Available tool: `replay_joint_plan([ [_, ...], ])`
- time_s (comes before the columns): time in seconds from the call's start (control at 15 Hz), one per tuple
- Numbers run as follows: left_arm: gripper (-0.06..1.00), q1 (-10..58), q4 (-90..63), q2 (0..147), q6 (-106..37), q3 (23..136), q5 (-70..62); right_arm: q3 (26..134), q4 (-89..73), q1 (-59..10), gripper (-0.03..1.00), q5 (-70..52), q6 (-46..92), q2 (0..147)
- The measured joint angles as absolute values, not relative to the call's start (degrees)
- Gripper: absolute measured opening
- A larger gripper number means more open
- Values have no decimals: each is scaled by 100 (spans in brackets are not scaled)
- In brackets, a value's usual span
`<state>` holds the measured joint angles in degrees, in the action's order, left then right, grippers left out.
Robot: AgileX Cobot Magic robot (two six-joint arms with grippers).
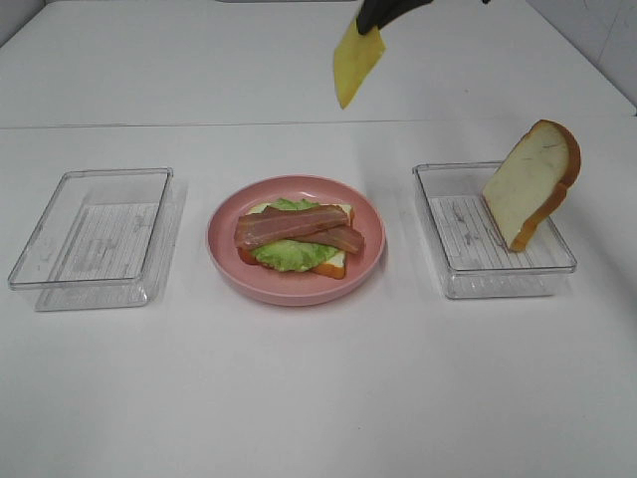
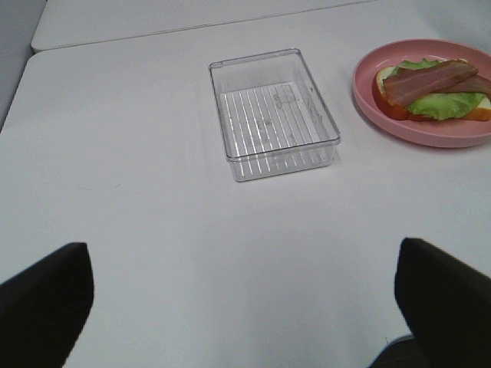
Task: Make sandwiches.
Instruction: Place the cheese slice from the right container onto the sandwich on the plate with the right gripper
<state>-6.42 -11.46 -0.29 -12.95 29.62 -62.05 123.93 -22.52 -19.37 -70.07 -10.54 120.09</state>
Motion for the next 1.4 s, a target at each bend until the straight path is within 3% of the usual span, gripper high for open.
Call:
replay_joint_plan([
  [0.27,99,-642,-1146,-29,-1295,2962,-6205,12107,-3266,-1937,2,-6996,-613,11981],
  [0.4,99,-642,-1146,-29,-1295,2962,-6205,11115,-4234,-1937,2,-6979,109,11998],
  [0.67,99,-642,-1146,-29,-1295,2962,-6205,10267,-5558,-1937,2,-6578,1341,12072],
  [1.4,99,-642,-1146,-29,-1295,2962,-6205,10187,-6606,-1822,2,-6388,2406,13550],
])
